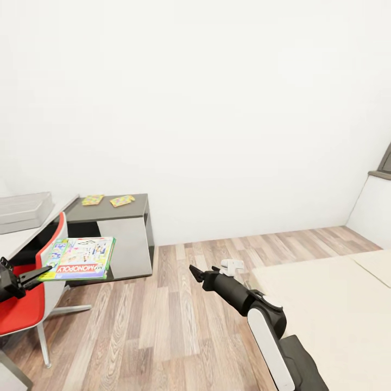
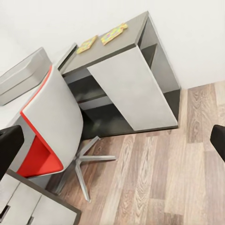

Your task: Put all the toys in the child's room - the three board games (two on the bed and one on the table), the two jigsaw puzzles on the table, and the tennis ball on the table - inside the toy box on the table in the child's room.

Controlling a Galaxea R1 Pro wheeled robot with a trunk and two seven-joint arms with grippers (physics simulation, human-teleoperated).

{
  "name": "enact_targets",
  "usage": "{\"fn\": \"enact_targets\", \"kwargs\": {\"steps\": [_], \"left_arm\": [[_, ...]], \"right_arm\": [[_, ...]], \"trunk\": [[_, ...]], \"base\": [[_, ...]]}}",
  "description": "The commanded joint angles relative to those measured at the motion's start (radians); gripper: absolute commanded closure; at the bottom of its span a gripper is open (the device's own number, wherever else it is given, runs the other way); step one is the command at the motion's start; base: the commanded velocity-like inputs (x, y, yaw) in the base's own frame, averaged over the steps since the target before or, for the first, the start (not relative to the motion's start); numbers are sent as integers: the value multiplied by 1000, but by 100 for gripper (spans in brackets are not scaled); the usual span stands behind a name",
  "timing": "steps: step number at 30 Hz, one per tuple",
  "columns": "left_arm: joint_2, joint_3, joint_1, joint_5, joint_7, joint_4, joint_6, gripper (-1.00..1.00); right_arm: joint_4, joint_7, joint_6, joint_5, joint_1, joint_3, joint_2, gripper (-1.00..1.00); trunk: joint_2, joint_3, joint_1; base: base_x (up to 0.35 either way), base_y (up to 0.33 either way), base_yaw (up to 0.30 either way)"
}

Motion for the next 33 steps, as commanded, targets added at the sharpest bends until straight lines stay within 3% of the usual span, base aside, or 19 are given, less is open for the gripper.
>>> {"fn": "enact_targets", "kwargs": {"steps": [1, 27, 33], "left_arm": [[0, 0, -1, -2, -4, 0, 10, 100], [-1, 0, -1, -1, -4, -1, 11, 100], [0, 1, -1, 0, -4, -1, 10, 100]], "right_arm": [[-1, 2, 5, -1, -1, -1, 0, -100], [-1, 2, 5, -1, -1, 0, 0, -100], [-1, 1, 5, -1, -1, 0, 0, -100]], "trunk": [[6, 2, -4], [188, 83, -104], [188, 83, -104]], "base": [[0, 0, 67], [0, 0, 271], [0, 0, 289]]}}
